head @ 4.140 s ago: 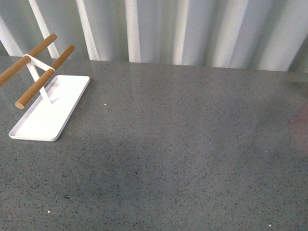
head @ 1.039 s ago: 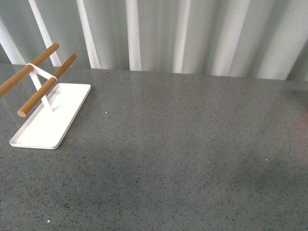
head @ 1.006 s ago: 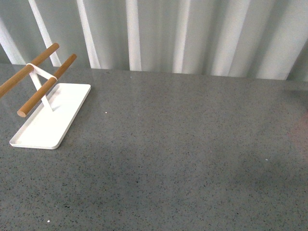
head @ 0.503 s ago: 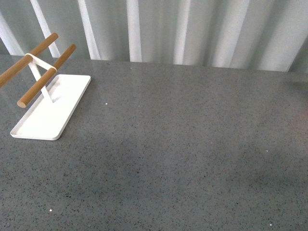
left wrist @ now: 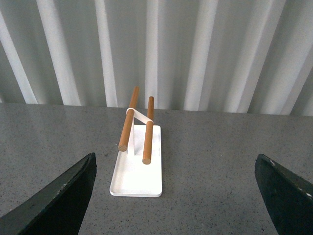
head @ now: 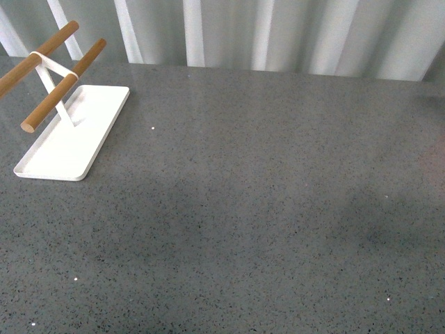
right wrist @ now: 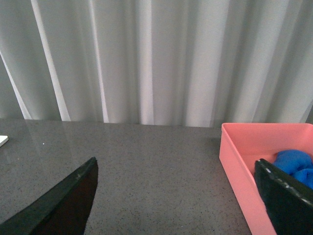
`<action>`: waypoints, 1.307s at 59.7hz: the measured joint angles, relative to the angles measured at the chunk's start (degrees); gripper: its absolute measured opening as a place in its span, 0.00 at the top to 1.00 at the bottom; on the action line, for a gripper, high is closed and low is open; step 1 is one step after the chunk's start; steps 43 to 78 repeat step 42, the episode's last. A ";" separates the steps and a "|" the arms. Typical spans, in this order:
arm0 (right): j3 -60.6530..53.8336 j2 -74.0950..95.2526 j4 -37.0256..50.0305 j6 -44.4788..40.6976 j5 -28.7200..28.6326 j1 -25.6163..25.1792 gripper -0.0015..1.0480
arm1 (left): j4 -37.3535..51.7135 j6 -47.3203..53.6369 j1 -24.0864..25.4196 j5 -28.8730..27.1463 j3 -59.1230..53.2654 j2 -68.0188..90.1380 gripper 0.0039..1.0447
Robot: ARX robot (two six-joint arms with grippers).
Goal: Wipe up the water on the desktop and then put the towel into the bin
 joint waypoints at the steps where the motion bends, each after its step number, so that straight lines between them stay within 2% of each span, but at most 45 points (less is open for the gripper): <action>1: 0.00 0.00 0.00 0.00 0.00 0.00 0.06 | 0.00 0.00 0.00 0.00 0.00 0.00 0.06; 78: 0.00 0.00 0.00 -0.02 0.00 0.00 0.07 | 0.00 0.02 0.00 0.00 0.00 0.00 0.06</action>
